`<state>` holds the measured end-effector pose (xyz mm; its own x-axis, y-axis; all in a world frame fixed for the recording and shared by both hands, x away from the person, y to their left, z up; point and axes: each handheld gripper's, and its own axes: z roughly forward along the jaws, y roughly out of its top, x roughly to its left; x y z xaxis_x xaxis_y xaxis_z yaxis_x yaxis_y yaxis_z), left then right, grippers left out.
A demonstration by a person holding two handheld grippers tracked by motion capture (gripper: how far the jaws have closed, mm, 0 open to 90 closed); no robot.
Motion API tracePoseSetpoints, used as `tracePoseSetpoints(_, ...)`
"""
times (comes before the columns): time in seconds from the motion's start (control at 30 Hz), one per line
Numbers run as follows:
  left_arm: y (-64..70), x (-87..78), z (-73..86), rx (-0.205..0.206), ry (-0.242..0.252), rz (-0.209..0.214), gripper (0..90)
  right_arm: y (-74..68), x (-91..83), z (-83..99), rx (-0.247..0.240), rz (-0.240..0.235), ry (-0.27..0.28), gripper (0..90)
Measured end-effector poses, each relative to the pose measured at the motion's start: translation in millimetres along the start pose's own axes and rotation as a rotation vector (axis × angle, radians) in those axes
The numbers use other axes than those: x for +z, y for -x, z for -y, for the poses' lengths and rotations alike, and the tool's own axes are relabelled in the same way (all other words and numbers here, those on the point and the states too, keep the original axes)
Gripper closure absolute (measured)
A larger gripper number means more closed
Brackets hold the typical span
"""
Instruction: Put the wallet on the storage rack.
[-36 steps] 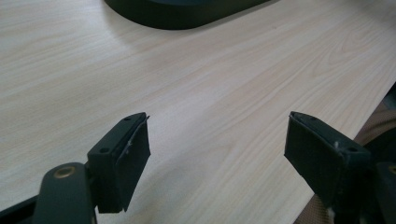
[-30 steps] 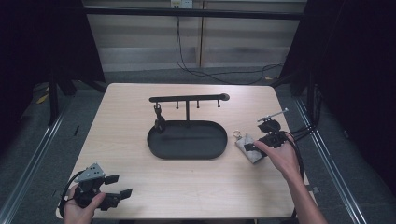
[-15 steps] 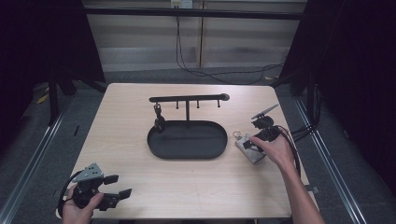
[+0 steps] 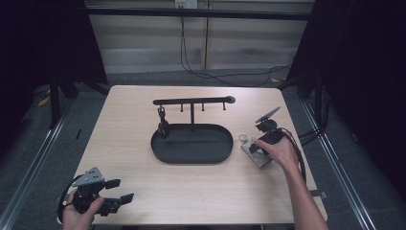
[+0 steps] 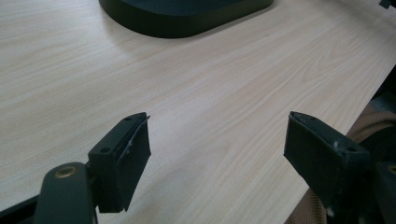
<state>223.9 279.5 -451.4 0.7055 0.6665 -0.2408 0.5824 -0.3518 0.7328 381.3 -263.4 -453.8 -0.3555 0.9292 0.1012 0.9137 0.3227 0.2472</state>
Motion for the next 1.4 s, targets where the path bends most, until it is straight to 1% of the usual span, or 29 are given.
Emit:
tracePoseSetpoints(0.03,-0.8,-0.3,0.0,0.003,-0.002,0.0,22.3,-0.7,2.2,-0.5,-0.01,0.0,-0.01,28.7)
tracePoseSetpoints(0.07,-0.9,-0.3,0.1,-0.004,0.002,-0.002,22.3,-1.4,3.5,-0.7,-0.006,0.0,-0.022,28.6)
tracePoseSetpoints(0.1,-1.4,-0.6,0.2,-0.005,0.003,-0.003,22.3,-1.8,5.1,-0.9,-0.014,0.01,-0.03,28.8)
tracePoseSetpoints(0.17,-1.9,-0.5,0.3,-0.006,0.003,-0.001,22.3,-1.7,7.7,-1.1,-0.02,0.016,-0.037,28.8)
tracePoseSetpoints(0.23,-2.5,-0.4,0.2,-0.004,0.001,-0.001,22.3,-2.3,9.0,-1.3,-0.019,0.02,-0.057,28.7)
tracePoseSetpoints(0.33,-2.8,-0.2,0.3,-0.004,0.001,0.001,22.3,-3.2,11.7,-1.5,-0.015,0.022,-0.058,27.6)
tracePoseSetpoints(0.37,-2.8,-0.2,0.3,-0.004,0.001,0.001,22.4,-3.6,12.7,-1.6,-0.02,0.023,-0.057,27.2)
tracePoseSetpoints(0.47,-2.3,-0.7,0.6,0.001,-0.001,0.002,22.3,-5.9,15.6,-2.5,-0.029,0.036,-0.066,26.2)
tracePoseSetpoints(0.63,-2.9,-0.4,0.5,0.002,-0.002,0.004,22.3,-6.5,17.1,-3.3,-0.025,0.037,-0.08,25.9)
tracePoseSetpoints(0.7,-2.6,-0.6,0.6,-0.002,0.004,-0.003,22.4,-7.6,18.2,-3.5,-0.026,0.041,-0.089,25.8)
tracePoseSetpoints(0.83,-3.1,-1.3,0.8,-0.006,0.008,-0.002,22.3,-9.0,21.2,-4.2,-0.039,0.049,-0.095,25.9)
tracePoseSetpoints(0.93,-3.7,-1.2,0.7,-0.008,0.008,0.0,22.3,-8.2,24.7,-3.8,-0.033,0.047,-0.102,24.9)
tracePoseSetpoints(1.07,-4.4,-0.6,0.2,-0.006,0.005,0.0,22.3,-11.5,25.1,-5.5,-0.053,0.067,-0.118,27.2)
tracePoseSetpoints(1.13,-4.9,-0.5,-0.1,-0.008,0.005,0.001,22.3,-12.6,25.3,-6.6,-0.041,0.074,-0.124,28.6)
tracePoseSetpoints(1.27,-5.8,-0.9,-0.3,-0.014,0.011,0.002,22.3,-9.9,22.8,-6.9,-0.017,0.057,-0.122,32.2)
tracePoseSetpoints(1.4,-6.8,0.0,-0.7,-0.015,0.007,0.009,22.3,-6.4,20.4,-5.2,0.001,0.053,-0.124,33.1)
